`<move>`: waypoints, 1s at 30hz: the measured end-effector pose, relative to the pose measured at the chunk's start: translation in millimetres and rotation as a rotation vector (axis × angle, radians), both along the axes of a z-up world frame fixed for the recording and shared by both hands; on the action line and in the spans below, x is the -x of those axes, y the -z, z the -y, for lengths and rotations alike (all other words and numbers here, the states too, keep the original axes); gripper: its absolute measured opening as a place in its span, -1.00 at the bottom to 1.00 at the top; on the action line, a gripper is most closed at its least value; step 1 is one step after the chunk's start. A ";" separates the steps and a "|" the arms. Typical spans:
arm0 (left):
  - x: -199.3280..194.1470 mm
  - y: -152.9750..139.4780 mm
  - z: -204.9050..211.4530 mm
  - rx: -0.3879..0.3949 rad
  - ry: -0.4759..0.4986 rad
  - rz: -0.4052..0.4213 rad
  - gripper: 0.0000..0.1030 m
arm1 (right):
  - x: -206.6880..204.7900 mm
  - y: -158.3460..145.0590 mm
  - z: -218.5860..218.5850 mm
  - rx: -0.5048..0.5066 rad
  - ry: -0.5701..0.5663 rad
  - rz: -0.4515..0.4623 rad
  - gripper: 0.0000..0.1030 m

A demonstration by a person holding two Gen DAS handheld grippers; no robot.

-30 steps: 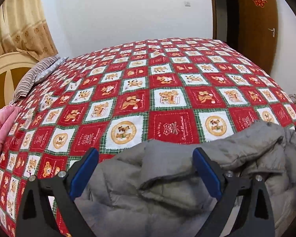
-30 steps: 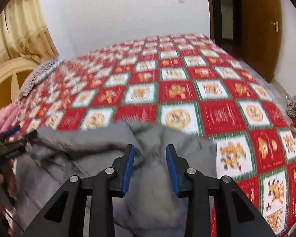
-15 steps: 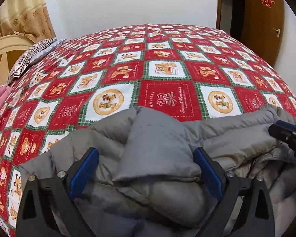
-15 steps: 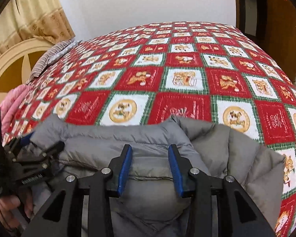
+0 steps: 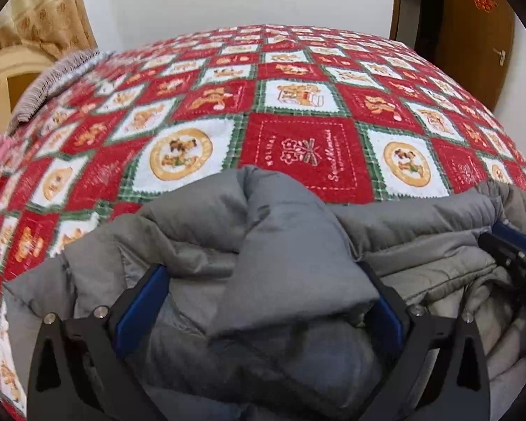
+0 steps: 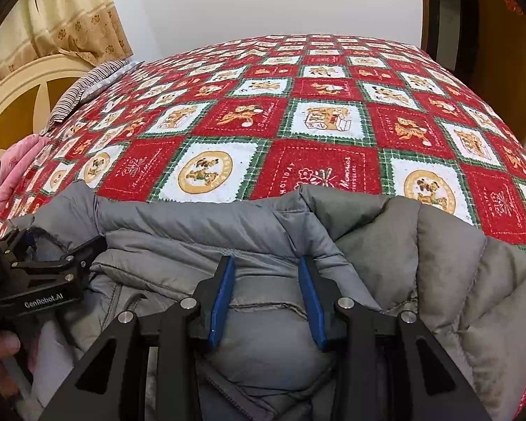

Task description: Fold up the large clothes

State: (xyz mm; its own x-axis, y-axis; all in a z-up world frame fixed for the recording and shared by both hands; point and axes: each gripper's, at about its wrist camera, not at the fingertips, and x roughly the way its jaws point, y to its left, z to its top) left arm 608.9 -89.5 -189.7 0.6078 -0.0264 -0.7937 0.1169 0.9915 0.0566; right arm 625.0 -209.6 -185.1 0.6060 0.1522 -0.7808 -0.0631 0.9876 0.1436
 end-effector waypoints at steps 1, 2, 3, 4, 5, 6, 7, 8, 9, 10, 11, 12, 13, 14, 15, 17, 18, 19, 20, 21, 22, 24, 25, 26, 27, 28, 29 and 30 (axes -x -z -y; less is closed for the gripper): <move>0.7 0.3 1.6 -0.006 0.001 0.003 1.00 | 0.0 0.6 -0.7 0.005 0.002 0.002 -0.23; 1.3 0.0 2.1 -0.009 0.001 0.007 1.00 | 0.3 0.7 -0.9 0.007 0.003 0.003 -0.23; 1.7 -0.5 2.0 -0.005 0.000 0.011 1.00 | 0.2 1.3 -1.1 0.009 0.004 0.005 -0.23; 2.7 -1.5 1.0 0.003 0.000 0.016 1.00 | 0.3 1.7 -1.8 0.011 0.004 0.005 -0.23; 3.6 -3.6 -0.3 0.014 0.000 0.021 1.00 | 0.1 2.0 -2.1 0.013 0.003 0.005 -0.23; 5.3 -7.7 -3.1 0.029 -0.003 0.031 1.00 | 0.2 2.3 -2.4 0.017 0.004 0.007 -0.23; 7.6 -11.7 -5.9 0.038 -0.013 0.045 1.00 | 0.4 2.5 -2.6 0.018 0.004 0.011 -0.23; 12.1 -19.5 -8.7 0.048 -0.027 0.074 1.00 | 0.6 2.7 -2.6 0.017 0.005 0.014 -0.23; 15.1 -25.9 -9.1 0.056 -0.028 0.097 1.00 | 0.8 2.9 -2.0 0.014 0.006 0.018 -0.23; 18.6 -33.8 -7.6 0.055 -0.026 0.117 1.00 | 1.4 3.0 -1.6 0.011 0.006 0.021 -0.23; 20.7 -42.2 -4.7 0.045 -0.028 0.129 1.00 | 2.0 3.3 -1.0 0.007 0.007 0.025 -0.23; 21.1 -48.8 -3.2 0.043 -0.033 0.139 1.00 | 2.3 3.3 -0.1 0.001 0.007 0.028 -0.23; 21.9 -57.7 -0.7 0.053 -0.038 0.153 1.00 | 2.7 3.3 0.3 -0.004 0.007 0.030 -0.23; 21.7 -66.3 3.0 0.073 -0.031 0.162 1.00 | 2.8 3.3 1.3 -0.011 0.007 0.031 -0.23; 19.7 -71.4 6.2 0.087 -0.020 0.162 1.00 | 3.8 3.4 2.7 -0.021 0.007 0.034 -0.23; 15.4 -78.5 17.1 0.109 -0.005 0.158 1.00 | 5.2 3.3 5.0 -0.037 0.009 0.039 -0.23; 13.0 -79.5 25.1 0.115 0.006 0.155 1.00 | 5.5 3.4 5.3 -0.038 0.010 0.041 -0.23; 11.5 -78.0 30.9 0.109 0.016 0.151 1.00 | 5.6 3.4 4.9 -0.036 0.010 0.042 -0.23; 9.2 -73.9 38.5 0.092 0.025 0.140 1.00 | 5.4 3.2 4.3 -0.034 0.010 0.042 -0.23; 7.0 -68.3 44.7 0.072 0.031 0.128 1.00 | 5.5 3.2 3.9 -0.032 0.010 0.043 -0.23; 3.3 -60.2 51.0 0.055 0.034 0.110 1.00 | 5.6 3.0 3.7 -0.032 0.010 0.044 -0.23; -1.1 -46.9 55.0 0.052 0.029 0.080 1.00 | 6.0 3.1 4.5 -0.036 0.011 0.046 -0.23; -0.7 -43.2 55.0 0.052 0.028 0.074 1.00 | 6.3 3.1 5.3 -0.039 0.012 0.048 -0.23; -1.3 -39.3 54.2 0.047 0.023 0.070 1.00 | 6.5 3.1 5.4 -0.040 0.012 0.049 -0.23; -1.5 -35.7 53.2 0.037 0.018 0.065 1.00 | 6.7 3.1 5.4 -0.041 0.012 0.049 -0.23; -1.4 -32.7 52.9 0.028 0.014 0.062 1.00 | 6.9 2.8 5.5 -0.041 0.012 0.050 -0.23; -2.0 -27.7 50.1 0.016 0.007 0.056 1.00 | 6.9 2.9 5.7 -0.040 0.012 0.049 -0.23; -2.1 -23.7 48.5 0.013 0.005 0.050 1.00 | 7.0 2.9 5.7 -0.040 0.012 0.049 -0.23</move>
